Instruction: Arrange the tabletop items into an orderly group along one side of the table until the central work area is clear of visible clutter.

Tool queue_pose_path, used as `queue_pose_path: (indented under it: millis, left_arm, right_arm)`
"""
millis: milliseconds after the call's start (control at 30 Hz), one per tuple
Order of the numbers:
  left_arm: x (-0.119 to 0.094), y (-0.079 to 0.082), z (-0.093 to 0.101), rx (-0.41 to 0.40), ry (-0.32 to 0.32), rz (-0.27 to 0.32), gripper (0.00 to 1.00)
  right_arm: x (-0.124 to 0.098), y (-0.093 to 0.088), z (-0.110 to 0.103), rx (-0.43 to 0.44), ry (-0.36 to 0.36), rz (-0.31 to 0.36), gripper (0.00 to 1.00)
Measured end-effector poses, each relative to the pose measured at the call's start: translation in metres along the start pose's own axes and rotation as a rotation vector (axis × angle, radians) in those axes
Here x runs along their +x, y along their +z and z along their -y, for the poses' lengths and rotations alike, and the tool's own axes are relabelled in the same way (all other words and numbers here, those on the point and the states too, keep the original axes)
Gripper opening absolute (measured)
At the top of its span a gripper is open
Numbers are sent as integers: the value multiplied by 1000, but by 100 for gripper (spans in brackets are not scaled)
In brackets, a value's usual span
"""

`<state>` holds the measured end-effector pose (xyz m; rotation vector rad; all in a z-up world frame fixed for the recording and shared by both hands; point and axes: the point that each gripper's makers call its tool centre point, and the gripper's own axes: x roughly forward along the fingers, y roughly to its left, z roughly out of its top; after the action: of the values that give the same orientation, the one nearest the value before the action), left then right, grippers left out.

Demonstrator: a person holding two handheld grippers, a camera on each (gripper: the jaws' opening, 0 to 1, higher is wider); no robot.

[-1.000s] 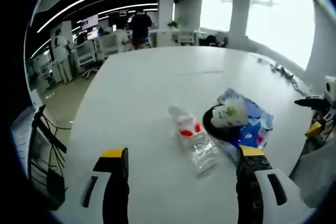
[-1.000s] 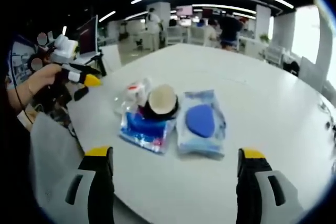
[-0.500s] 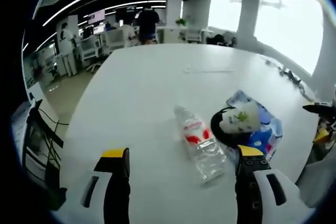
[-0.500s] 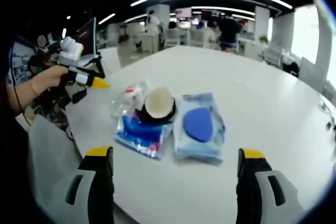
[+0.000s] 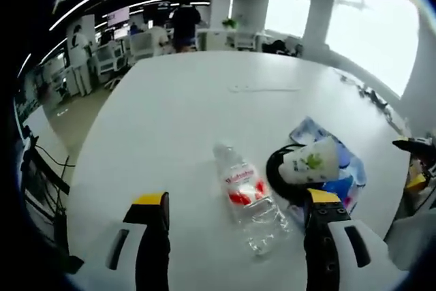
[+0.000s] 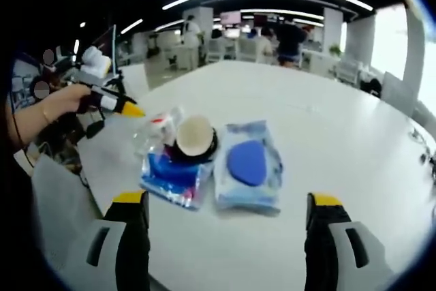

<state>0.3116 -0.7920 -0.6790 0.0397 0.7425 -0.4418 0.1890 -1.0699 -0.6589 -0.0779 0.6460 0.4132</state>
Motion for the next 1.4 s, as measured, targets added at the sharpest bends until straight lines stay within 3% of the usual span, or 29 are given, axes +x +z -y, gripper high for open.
queue_pose_path:
  millis: [200, 500, 767, 967, 1100, 1300, 1400]
  left_arm:
    - [11, 1, -1, -27, 13, -22, 77]
    - [25, 1, -1, -1, 16, -58, 75]
    - [40, -6, 2, -57, 12, -95, 70]
    - [46, -10, -2, -86, 57, -140, 62]
    - [51, -13, -1, -114, 54, -180, 62]
    - [55, -9, -5, -142, 81, -179, 60]
    - [59, -13, -5, -154, 79, -210, 58]
  right_arm:
    - [-1, 1, 2, 26, 3, 11, 93]
    - [2, -7, 4, -13, -14, -22, 92]
    - [3, -11, 6, 5, -12, -26, 91]
    - [5, -13, 7, 8, -13, -32, 91]
    - [6, -16, 7, 11, -13, -41, 91]
    - [6, -17, 7, 19, -8, -41, 91]
    - [6, -18, 9, 22, -11, -45, 91]
